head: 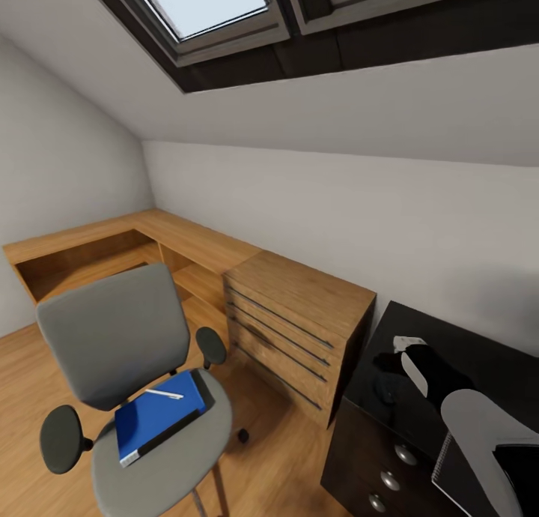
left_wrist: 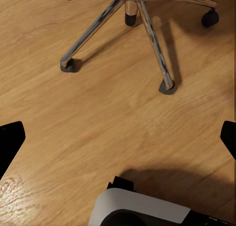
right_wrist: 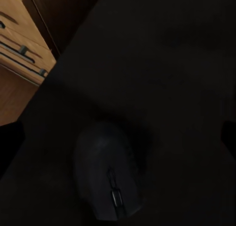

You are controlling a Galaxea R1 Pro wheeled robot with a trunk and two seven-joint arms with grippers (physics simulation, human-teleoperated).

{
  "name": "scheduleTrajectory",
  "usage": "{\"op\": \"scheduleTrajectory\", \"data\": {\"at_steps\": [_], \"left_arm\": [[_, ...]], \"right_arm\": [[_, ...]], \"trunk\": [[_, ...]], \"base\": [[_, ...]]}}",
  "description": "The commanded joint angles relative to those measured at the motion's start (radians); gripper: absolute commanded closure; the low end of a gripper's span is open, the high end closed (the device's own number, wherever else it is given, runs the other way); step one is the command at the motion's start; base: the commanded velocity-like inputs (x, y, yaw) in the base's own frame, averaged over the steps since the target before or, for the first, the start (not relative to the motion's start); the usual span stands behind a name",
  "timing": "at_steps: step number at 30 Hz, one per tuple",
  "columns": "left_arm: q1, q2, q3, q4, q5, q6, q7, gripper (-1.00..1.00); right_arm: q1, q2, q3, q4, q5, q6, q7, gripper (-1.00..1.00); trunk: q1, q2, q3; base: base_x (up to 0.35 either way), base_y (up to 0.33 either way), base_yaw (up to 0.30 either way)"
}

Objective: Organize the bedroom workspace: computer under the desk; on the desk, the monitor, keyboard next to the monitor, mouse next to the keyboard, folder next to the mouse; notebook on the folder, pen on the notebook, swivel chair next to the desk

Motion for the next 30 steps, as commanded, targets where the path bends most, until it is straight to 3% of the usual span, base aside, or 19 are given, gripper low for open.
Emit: {"op": "scheduleTrajectory", "data": {"at_steps": [1,14,30], "left_arm": [[-0.001,0.000,0.007,0.001,0.004,-0.002,-0.009,-1.00],[-0.001,-0.005,0.007,0.000,0.002,-0.004,-0.009,-1.00],[0.000,-0.005,0.008,-0.001,0.004,-0.004,-0.009,-1.00]], "right_arm": [[0.000,-0.001,0.012,-0.001,-0.008,0.005,-0.002,-1.00],[0.000,0.000,0.041,-0.001,-0.007,0.003,0.002,-1.00],[0.000,-0.001,0.041,0.026,-0.009,0.000,0.002,-1.00]], "trunk": [[0.000,-0.001,-0.001],[0.000,-0.001,-0.001],[0.062,-0.113,-0.051]], "base": [[0.035,-0.047,0.000],[0.006,-0.008,0.000],[0.000,0.000,0.000]]}}
